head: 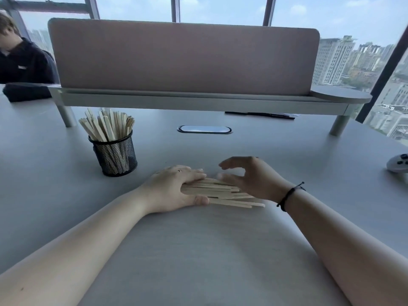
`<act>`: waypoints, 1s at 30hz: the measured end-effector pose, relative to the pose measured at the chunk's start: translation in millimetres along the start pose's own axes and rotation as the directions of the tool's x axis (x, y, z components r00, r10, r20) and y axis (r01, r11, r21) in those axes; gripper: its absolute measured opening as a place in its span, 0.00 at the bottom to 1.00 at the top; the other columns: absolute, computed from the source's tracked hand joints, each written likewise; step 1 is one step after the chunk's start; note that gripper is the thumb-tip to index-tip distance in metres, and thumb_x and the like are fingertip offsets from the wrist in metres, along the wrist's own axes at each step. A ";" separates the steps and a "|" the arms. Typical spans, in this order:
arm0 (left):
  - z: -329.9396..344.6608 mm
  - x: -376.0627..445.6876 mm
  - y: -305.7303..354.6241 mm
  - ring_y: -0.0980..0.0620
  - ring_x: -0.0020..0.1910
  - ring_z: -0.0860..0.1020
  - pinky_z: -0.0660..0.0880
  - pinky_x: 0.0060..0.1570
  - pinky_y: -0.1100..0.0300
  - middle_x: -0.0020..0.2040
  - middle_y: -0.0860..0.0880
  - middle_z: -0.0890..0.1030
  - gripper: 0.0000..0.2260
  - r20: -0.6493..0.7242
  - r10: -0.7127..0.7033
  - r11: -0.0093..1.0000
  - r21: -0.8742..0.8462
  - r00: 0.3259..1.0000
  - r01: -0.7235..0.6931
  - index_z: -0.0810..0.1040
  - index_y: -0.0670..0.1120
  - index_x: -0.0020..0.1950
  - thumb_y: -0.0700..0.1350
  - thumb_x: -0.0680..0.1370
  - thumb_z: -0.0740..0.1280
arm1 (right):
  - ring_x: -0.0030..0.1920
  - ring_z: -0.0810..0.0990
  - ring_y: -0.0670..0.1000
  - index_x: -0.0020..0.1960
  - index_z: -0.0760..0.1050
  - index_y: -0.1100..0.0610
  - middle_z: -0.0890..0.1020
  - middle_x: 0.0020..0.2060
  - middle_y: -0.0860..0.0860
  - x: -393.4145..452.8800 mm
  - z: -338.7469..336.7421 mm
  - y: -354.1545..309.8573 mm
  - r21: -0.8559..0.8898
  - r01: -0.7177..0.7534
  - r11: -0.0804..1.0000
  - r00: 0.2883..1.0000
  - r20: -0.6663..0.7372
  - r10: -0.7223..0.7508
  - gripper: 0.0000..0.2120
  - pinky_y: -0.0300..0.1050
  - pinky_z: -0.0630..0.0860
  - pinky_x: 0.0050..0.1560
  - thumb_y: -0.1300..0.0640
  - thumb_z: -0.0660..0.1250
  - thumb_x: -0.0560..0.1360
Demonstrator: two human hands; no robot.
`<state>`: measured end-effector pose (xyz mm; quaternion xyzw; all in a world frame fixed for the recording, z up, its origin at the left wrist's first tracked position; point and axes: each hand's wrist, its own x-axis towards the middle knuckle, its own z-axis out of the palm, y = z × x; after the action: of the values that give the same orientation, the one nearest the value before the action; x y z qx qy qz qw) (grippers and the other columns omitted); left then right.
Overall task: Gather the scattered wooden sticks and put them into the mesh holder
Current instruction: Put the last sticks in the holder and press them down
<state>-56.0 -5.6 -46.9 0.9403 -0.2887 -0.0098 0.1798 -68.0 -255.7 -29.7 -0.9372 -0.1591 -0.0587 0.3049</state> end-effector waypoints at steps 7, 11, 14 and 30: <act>5.8 5.0 -5.0 0.63 0.69 0.68 0.63 0.69 0.63 0.70 0.62 0.74 0.24 -0.132 0.001 0.998 -0.067 0.991 -0.010 0.76 0.56 0.69 0.63 0.75 0.68 | 0.44 0.85 0.53 0.49 0.84 0.53 0.87 0.45 0.49 10.7 4.8 19.5 0.304 -0.228 0.925 0.964 -0.062 0.258 0.23 0.45 0.78 0.39 0.36 0.60 0.78; 5.5 5.0 -1.5 0.59 0.66 0.71 0.67 0.68 0.58 0.66 0.60 0.77 0.19 -0.144 0.008 0.996 -0.087 0.990 -0.021 0.79 0.54 0.65 0.60 0.76 0.69 | 0.47 0.85 0.47 0.47 0.84 0.52 0.87 0.43 0.45 14.0 16.9 10.7 0.358 -0.180 0.916 0.970 -0.090 0.226 0.18 0.50 0.80 0.55 0.42 0.60 0.80; 8.4 8.4 6.3 0.54 0.61 0.73 0.70 0.63 0.53 0.59 0.56 0.80 0.16 -0.147 0.057 0.996 -0.064 0.988 -0.067 0.80 0.52 0.62 0.57 0.78 0.68 | 0.42 0.84 0.45 0.46 0.84 0.52 0.87 0.40 0.46 20.3 25.6 -6.8 0.332 -0.164 0.929 0.969 -0.120 0.214 0.18 0.44 0.77 0.50 0.43 0.60 0.81; 17.9 14.2 30.1 0.46 0.55 0.75 0.72 0.57 0.53 0.55 0.48 0.74 0.09 -0.148 0.120 0.993 0.030 0.982 -0.117 0.79 0.47 0.59 0.44 0.82 0.61 | 0.45 0.83 0.49 0.42 0.82 0.54 0.85 0.38 0.44 13.1 11.2 10.1 0.348 -0.252 0.903 0.887 -0.290 0.360 0.23 0.47 0.77 0.51 0.38 0.59 0.79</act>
<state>-62.6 -42.4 -52.1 0.9214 -0.3300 0.0745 0.1913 -52.2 -253.4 -41.6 -0.8677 0.0419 -0.1489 0.4725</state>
